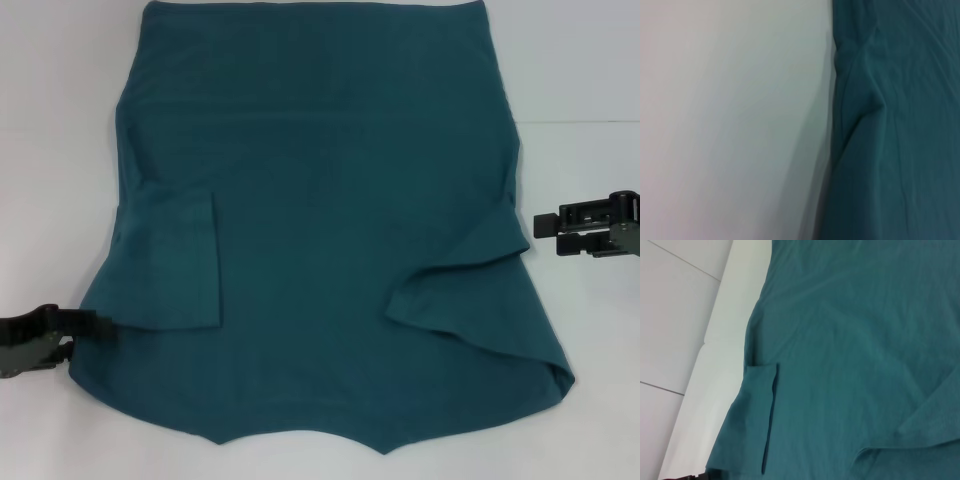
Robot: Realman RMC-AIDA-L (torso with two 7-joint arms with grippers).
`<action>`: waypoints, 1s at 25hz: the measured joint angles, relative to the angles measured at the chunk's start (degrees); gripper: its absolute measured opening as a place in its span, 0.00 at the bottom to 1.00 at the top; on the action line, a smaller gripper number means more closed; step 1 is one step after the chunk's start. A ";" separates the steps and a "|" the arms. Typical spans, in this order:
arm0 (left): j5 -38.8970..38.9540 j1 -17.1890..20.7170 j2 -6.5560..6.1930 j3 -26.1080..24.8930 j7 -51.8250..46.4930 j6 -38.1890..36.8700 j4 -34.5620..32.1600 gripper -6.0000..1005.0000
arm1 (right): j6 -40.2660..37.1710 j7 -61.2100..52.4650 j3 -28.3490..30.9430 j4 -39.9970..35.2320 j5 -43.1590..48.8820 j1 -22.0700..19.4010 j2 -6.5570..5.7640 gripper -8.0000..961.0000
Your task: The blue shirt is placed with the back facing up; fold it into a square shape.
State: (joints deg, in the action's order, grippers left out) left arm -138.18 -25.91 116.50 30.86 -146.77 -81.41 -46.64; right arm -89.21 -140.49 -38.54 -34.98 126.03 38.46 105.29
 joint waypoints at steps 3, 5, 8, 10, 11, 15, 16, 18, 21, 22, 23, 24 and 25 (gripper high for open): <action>0.00 -0.11 -0.15 0.64 0.11 -0.09 0.05 0.62 | 0.00 0.30 0.00 0.00 0.00 -0.05 0.00 0.70; 0.00 -0.19 -0.18 1.31 0.04 -0.01 0.06 0.61 | 0.00 0.53 0.00 0.00 0.00 -0.07 0.00 0.70; -0.06 -0.35 -0.20 1.64 -0.07 0.15 0.06 0.47 | -0.03 0.64 -0.02 0.00 0.00 -0.13 0.00 0.70; -0.13 -0.43 -0.21 1.65 -0.09 0.16 0.06 0.38 | -0.07 0.77 -0.02 -0.01 0.00 -0.18 -0.02 0.70; -0.14 -0.44 -0.22 1.66 -0.06 0.11 0.06 0.31 | -0.10 0.96 0.02 -0.01 0.00 -0.25 -0.08 0.70; 0.28 -0.46 -0.32 1.20 1.36 -2.02 -0.09 0.12 | -0.74 1.94 0.13 -0.01 0.04 -0.59 -0.28 0.70; 0.28 -0.46 -0.32 1.20 1.36 -2.02 -0.09 0.09 | -1.15 2.26 0.13 -0.01 0.10 -0.64 -0.36 0.70; 1.38 -0.46 -0.45 0.83 2.47 -3.76 -0.33 0.03 | -2.32 2.77 -0.12 -0.01 0.39 -0.87 -0.67 0.70; 3.76 -0.47 -0.67 0.47 3.37 -6.26 -0.91 0.03 | -5.04 2.88 -0.59 -1.35 2.52 -1.79 -1.46 0.70; 4.16 -0.55 -0.69 0.34 3.42 -6.70 -1.11 0.03 | -5.86 2.89 -0.61 -2.18 3.62 -2.19 -1.63 0.70; 4.32 -0.66 -0.73 0.23 3.42 -6.94 -1.30 0.03 | -6.81 2.91 -0.62 -3.10 4.96 -2.72 -1.81 0.70; 4.34 -0.72 -0.74 0.21 3.40 -7.00 -1.34 0.03 | -7.53 2.93 -0.60 -4.01 6.24 -3.21 -1.99 0.70; 4.33 -0.81 -0.78 0.19 3.37 -6.96 -1.35 0.03 | -8.43 3.07 -0.52 -4.89 7.74 -3.79 -2.16 0.70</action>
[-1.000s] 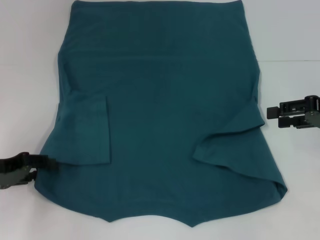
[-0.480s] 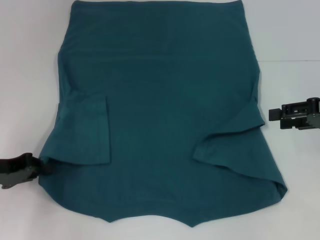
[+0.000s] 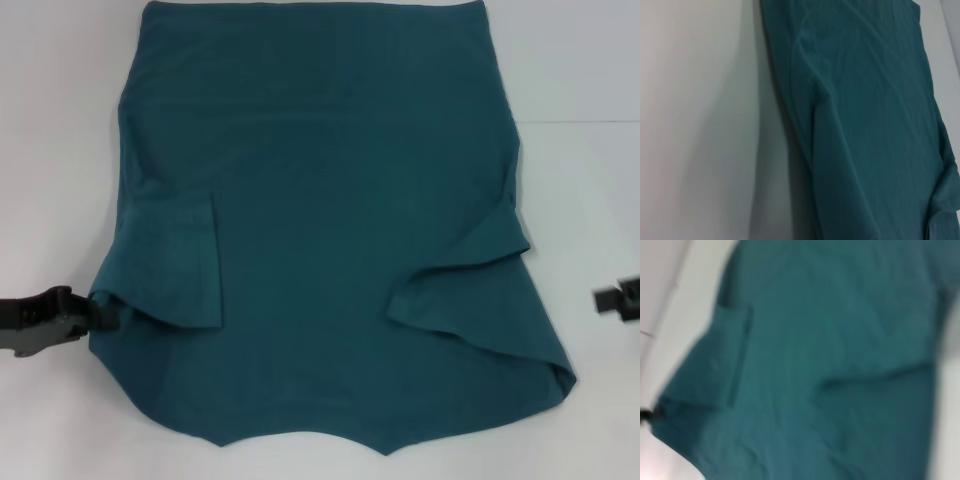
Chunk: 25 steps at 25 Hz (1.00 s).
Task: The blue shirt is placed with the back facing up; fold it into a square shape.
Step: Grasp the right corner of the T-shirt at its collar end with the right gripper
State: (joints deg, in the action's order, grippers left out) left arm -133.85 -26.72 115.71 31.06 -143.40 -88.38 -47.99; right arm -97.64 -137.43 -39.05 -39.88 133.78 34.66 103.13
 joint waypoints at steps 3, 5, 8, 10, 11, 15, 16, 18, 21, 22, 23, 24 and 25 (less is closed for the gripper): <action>-0.09 -0.25 -0.14 -0.02 -0.11 0.49 0.11 0.03 | -1.20 1.63 0.34 -1.33 1.70 -1.41 -0.18 0.70; -0.06 -0.35 -0.19 -0.03 -0.08 0.95 0.31 0.03 | -1.27 4.18 0.35 -1.51 1.89 -2.15 -0.02 0.70; -0.12 -0.61 -0.22 -0.04 -0.11 1.55 0.54 0.03 | -0.26 8.80 0.18 -1.23 2.22 -2.74 1.09 0.70; -0.27 -0.90 -0.23 -0.03 -0.17 1.77 0.66 0.03 | 1.05 10.52 0.01 -1.13 2.36 -2.80 2.02 0.70; -0.33 -1.00 -0.23 -0.02 -0.19 1.80 0.68 0.03 | 1.54 10.87 -0.08 -1.10 2.52 -2.76 2.47 0.70; -0.16 -1.09 -0.23 0.00 -0.25 2.03 0.70 0.03 | 2.72 12.00 -0.28 -1.10 5.58 -1.93 4.24 0.70; -0.13 -1.09 -0.23 -0.02 -0.28 2.18 0.70 0.03 | 3.05 12.31 -0.30 -1.21 6.70 -1.64 4.83 0.70; -0.17 -1.09 -0.23 -0.02 -0.31 2.40 0.73 0.03 | 3.63 12.61 -0.31 -1.38 7.56 -1.23 5.60 0.70; -0.26 -1.09 -0.24 -0.03 -0.28 2.53 1.17 0.03 | 4.89 12.61 -0.37 -1.21 7.72 -0.85 6.21 0.70; -0.20 -1.08 -0.26 -0.03 -0.24 2.57 1.35 0.03 | 5.17 12.56 -0.46 -1.11 7.72 -0.79 6.34 0.70; -0.11 -1.07 -0.28 -0.03 -0.20 2.58 1.47 0.03 | 5.50 12.41 -0.66 -1.09 7.72 -0.77 6.47 0.70; -0.08 -1.06 -0.30 -0.03 -0.20 2.58 1.47 0.03 | 5.72 12.27 -0.83 -1.07 7.73 -0.76 6.58 0.70; -0.07 -1.04 -0.32 -0.03 -0.20 2.59 1.47 0.03 | 6.03 12.01 -1.05 -1.04 7.73 -0.75 6.65 0.70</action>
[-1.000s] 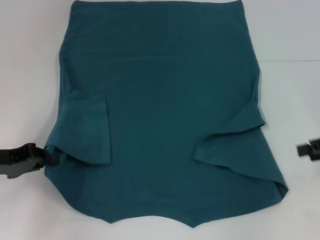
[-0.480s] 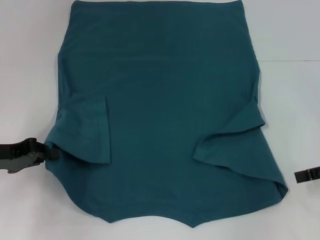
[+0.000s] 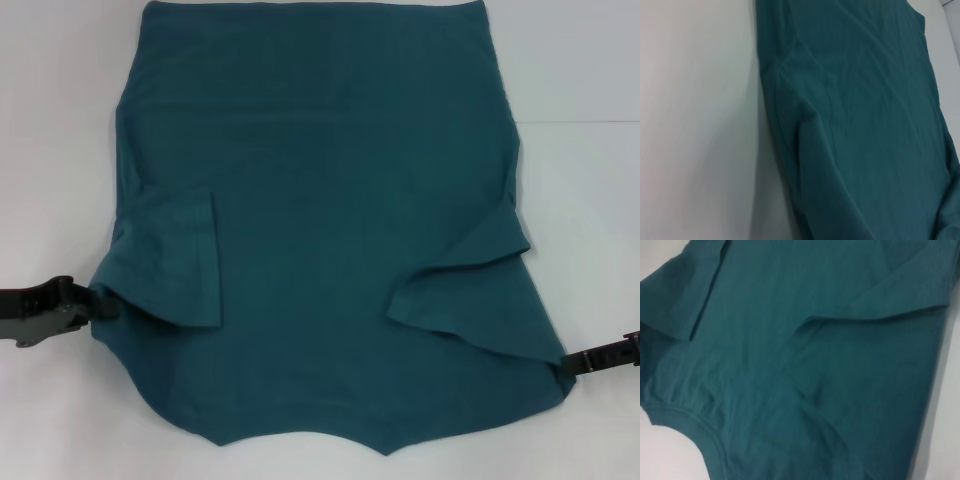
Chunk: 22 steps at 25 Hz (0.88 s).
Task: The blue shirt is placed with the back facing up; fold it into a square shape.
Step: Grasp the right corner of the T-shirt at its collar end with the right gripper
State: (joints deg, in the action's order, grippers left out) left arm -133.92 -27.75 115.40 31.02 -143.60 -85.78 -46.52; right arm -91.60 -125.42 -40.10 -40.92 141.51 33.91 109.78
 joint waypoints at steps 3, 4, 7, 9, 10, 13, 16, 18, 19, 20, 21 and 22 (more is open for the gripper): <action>0.04 0.06 0.00 0.00 0.00 0.04 0.02 0.03 | 0.62 -0.52 -0.14 0.04 0.01 0.01 0.35 0.70; 0.05 0.06 0.00 0.00 0.00 0.08 0.02 0.03 | 0.90 -0.64 -0.15 0.04 0.08 0.01 0.44 0.70; 0.07 0.05 0.00 0.00 -0.02 0.23 0.02 0.03 | 1.64 -0.75 -0.27 0.05 0.52 0.02 0.88 0.70; 0.09 0.04 0.00 0.00 -0.06 0.29 0.03 0.03 | 2.03 -0.76 -0.55 0.06 0.70 0.03 1.22 0.70; 0.10 0.03 0.00 0.00 -0.09 0.32 0.03 0.03 | 2.23 -0.77 -0.74 0.06 0.72 0.05 1.35 0.70; 0.12 0.02 0.00 0.00 -0.15 0.37 0.02 0.03 | 2.72 -0.78 -1.17 0.06 0.73 0.16 1.65 0.70; 0.15 0.00 0.00 0.00 -0.16 0.38 0.03 0.03 | 2.92 -0.80 -1.45 0.07 0.73 0.37 1.99 0.70; 0.16 -0.01 0.00 0.00 -0.17 0.37 0.03 0.03 | 3.21 -0.89 -1.92 0.48 0.78 0.69 2.14 0.70; 0.16 -0.02 0.00 0.00 -0.17 0.37 0.02 0.03 | 3.32 -0.97 -2.32 0.87 0.80 0.93 2.18 0.70; 0.16 -0.02 0.00 0.00 -0.18 0.38 0.02 0.03 | 3.62 -1.09 -2.78 1.41 0.93 1.26 2.22 0.70; 0.16 -0.02 0.00 0.01 -0.18 0.41 0.02 0.03 | 3.79 -1.19 -3.16 1.97 1.15 1.63 2.29 0.70; 0.16 -0.02 0.00 0.01 -0.19 0.48 0.02 0.03 | 4.14 -1.29 -3.32 2.48 1.59 1.98 2.43 0.70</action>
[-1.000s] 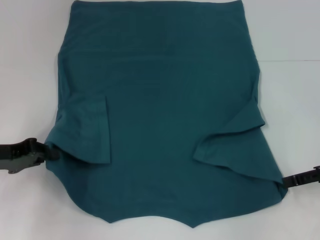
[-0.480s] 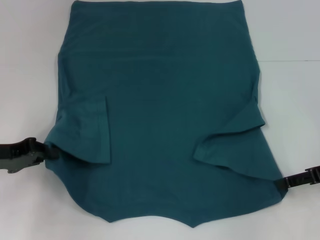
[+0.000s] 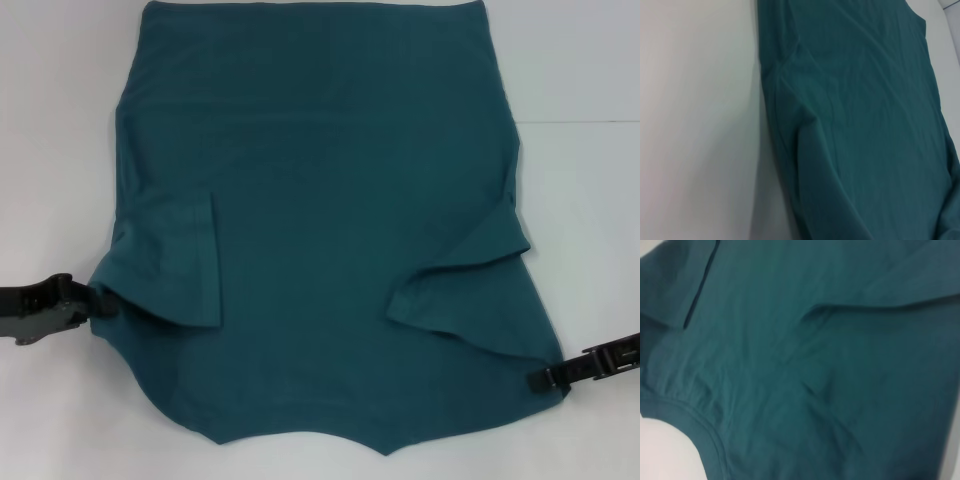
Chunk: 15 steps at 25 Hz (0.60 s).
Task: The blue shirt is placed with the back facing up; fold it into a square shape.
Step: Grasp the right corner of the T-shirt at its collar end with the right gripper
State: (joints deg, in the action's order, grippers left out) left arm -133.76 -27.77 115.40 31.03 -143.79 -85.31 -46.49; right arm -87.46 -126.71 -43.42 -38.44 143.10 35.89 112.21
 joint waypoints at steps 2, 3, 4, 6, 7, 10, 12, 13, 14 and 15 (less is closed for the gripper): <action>0.00 0.00 0.00 0.00 0.00 0.10 0.00 0.03 | 0.46 -0.18 -0.10 0.81 0.95 0.80 0.34 0.70; 0.00 0.00 0.00 0.00 0.00 0.11 0.00 0.03 | 0.63 -0.23 -0.09 1.04 1.33 1.21 0.60 0.70; 0.00 0.00 0.00 0.00 0.00 0.13 0.00 0.03 | 0.70 -0.25 -0.09 1.15 1.46 1.47 0.80 0.70; 0.00 0.00 0.00 -0.01 0.00 0.17 0.00 0.03 | 0.57 -0.25 -0.02 1.24 1.50 1.85 1.20 0.70; 0.00 0.00 0.00 0.00 0.00 0.19 0.00 0.03 | 0.42 -0.25 0.07 1.19 1.51 2.00 1.39 0.70; 0.00 0.00 0.00 -0.01 0.00 0.23 0.00 0.03 | 0.05 -0.23 0.29 1.03 1.18 2.57 1.80 0.70; -0.01 0.00 0.00 -0.01 0.00 0.24 0.00 0.03 | -0.02 -0.12 0.31 1.22 1.00 3.02 1.97 0.70; -0.01 0.00 0.00 0.00 0.00 0.24 0.00 0.03 | -0.03 -0.10 0.33 1.27 0.87 3.18 2.07 0.70; -0.01 0.00 0.00 0.00 0.00 0.24 0.00 0.03 | -0.09 -0.08 0.34 1.30 0.60 3.30 2.18 0.70; -0.01 0.00 0.00 0.00 0.00 0.24 0.00 0.03 | -0.18 -0.06 0.33 1.24 0.24 3.36 2.27 0.70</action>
State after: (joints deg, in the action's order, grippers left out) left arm -133.77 -27.78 115.39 31.03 -143.79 -85.07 -46.49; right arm -87.65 -126.77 -43.09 -37.20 143.34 39.25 114.47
